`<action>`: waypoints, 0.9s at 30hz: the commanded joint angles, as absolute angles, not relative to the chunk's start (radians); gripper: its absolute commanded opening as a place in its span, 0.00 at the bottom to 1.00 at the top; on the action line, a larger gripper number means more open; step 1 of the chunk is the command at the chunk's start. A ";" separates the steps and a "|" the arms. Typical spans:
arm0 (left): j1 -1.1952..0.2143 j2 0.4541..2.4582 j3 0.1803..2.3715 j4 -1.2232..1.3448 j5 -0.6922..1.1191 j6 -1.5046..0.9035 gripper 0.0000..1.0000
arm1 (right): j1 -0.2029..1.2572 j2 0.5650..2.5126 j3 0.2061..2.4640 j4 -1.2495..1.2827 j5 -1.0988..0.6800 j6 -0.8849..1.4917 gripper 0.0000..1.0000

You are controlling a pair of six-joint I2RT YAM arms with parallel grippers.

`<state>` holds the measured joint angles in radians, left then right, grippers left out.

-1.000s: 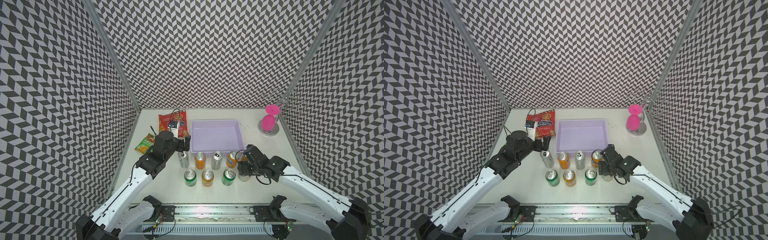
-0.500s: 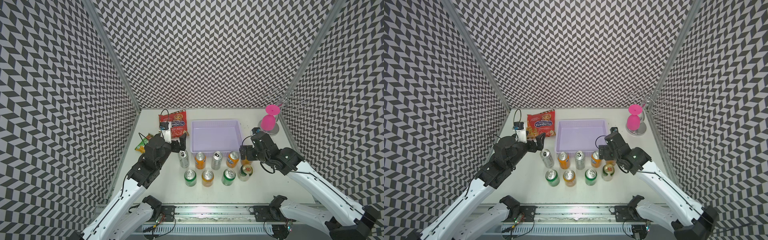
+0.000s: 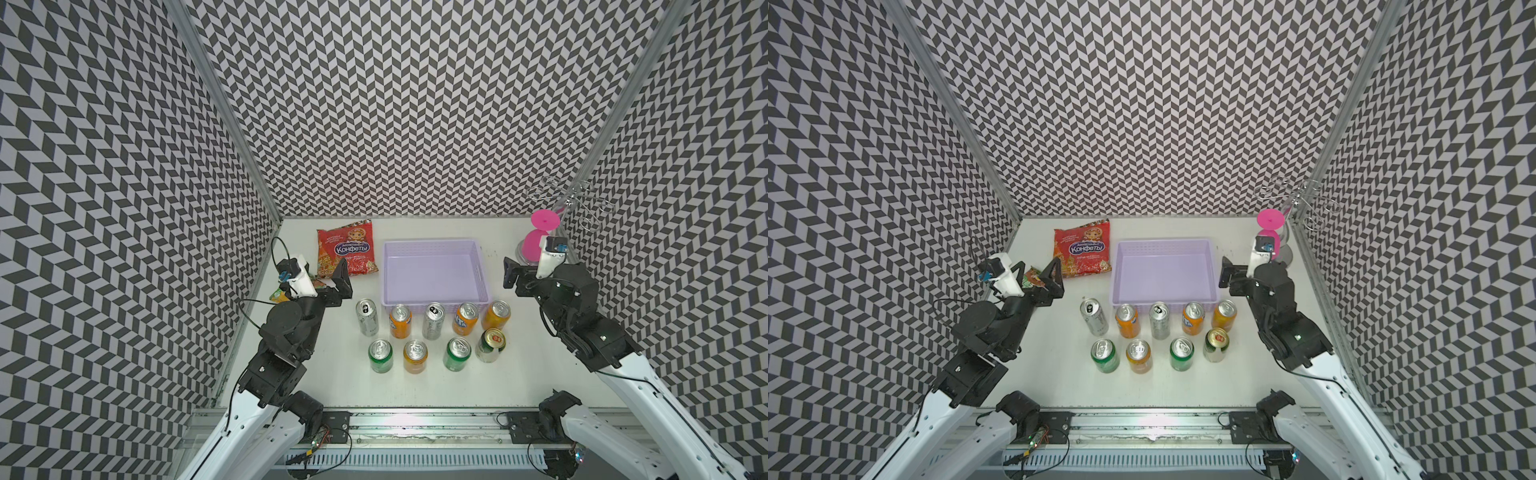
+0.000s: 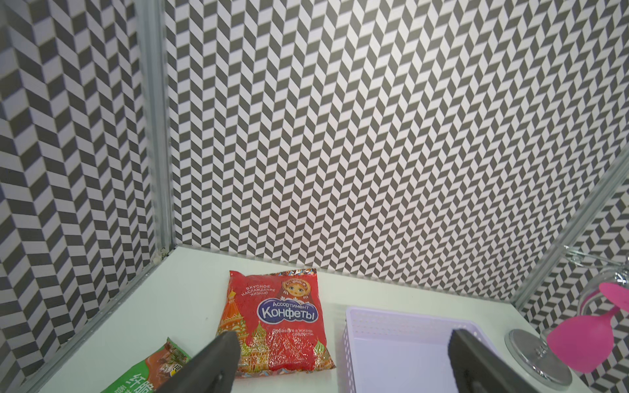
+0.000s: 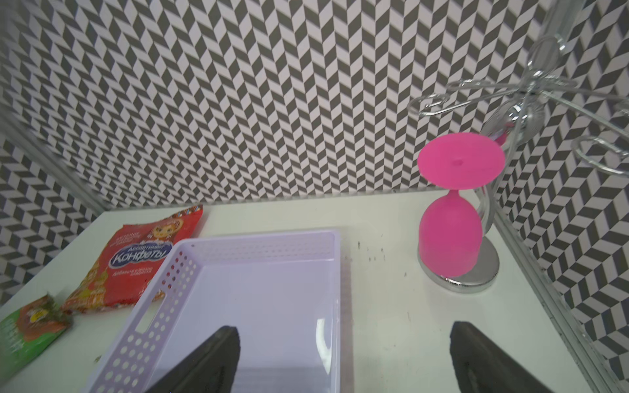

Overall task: Take out the drinks from the basket
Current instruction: Reset both arms

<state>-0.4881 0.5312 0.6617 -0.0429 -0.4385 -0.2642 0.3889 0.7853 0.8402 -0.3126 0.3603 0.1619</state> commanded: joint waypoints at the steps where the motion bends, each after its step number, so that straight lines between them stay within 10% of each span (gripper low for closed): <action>1: -0.480 0.480 0.599 0.090 -0.571 -0.282 0.99 | 0.334 0.730 0.723 -0.001 0.433 0.120 1.00; 27: -0.278 0.511 0.311 0.462 -0.550 -0.336 0.99 | -0.008 1.129 0.250 0.797 0.472 0.262 1.00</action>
<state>-0.2867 0.4808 0.3271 0.4152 -0.5793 -0.3321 -0.0032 1.0836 0.2436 0.6090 0.5102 0.2691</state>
